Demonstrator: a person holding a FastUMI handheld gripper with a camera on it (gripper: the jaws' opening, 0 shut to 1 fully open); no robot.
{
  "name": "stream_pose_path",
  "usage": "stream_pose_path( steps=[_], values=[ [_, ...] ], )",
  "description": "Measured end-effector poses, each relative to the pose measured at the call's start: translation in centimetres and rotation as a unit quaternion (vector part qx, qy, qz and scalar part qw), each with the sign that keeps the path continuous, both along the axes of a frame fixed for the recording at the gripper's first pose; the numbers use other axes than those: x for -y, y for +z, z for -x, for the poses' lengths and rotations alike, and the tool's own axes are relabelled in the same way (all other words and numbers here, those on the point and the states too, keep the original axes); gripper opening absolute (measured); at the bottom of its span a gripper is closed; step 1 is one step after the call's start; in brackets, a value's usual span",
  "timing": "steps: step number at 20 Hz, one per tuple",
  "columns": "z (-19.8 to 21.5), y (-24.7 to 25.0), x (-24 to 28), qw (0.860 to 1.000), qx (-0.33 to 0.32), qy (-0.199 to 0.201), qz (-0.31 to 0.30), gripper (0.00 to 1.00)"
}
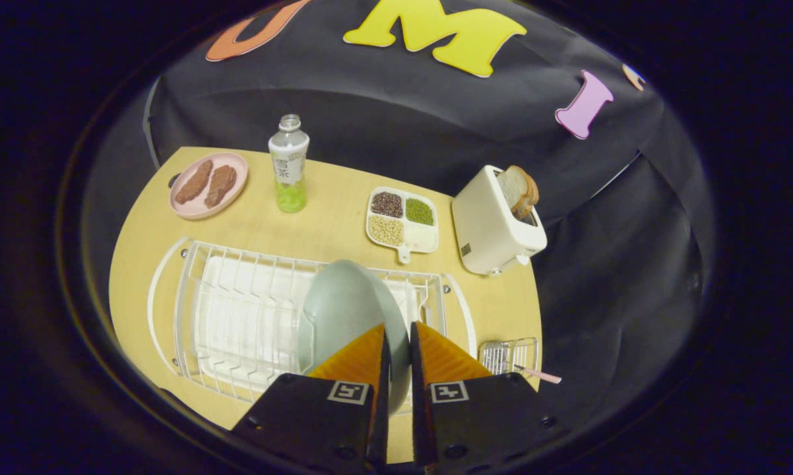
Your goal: Take the plate from the dish rack, then take the spoon from the basket and place it into the plate.
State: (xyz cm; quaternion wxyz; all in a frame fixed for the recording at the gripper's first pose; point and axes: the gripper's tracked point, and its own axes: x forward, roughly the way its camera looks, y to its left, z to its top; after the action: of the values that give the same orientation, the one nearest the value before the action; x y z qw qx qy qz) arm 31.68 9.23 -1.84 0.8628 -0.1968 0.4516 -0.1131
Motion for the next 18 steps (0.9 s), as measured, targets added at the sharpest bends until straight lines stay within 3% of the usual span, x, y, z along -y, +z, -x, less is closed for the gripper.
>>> stream_pose_path(
  steps=[4, 7, 11, 14, 18],
  values=[
    [1.2, -0.1, 1.2, 0.997, -0.036, 0.004, 0.07, 0.21],
    [1.7, 0.1, 0.6, 0.996, -0.028, -0.006, 0.081, 0.21],
    [1.8, 0.7, -1.0, 0.994, -0.002, -0.017, 0.109, 0.12],
    [2.1, 2.0, -2.5, 0.987, 0.036, -0.025, 0.156, 0.12],
    [2.7, 4.4, -4.0, 0.965, 0.095, -0.031, 0.241, 0.12]
  ],
)
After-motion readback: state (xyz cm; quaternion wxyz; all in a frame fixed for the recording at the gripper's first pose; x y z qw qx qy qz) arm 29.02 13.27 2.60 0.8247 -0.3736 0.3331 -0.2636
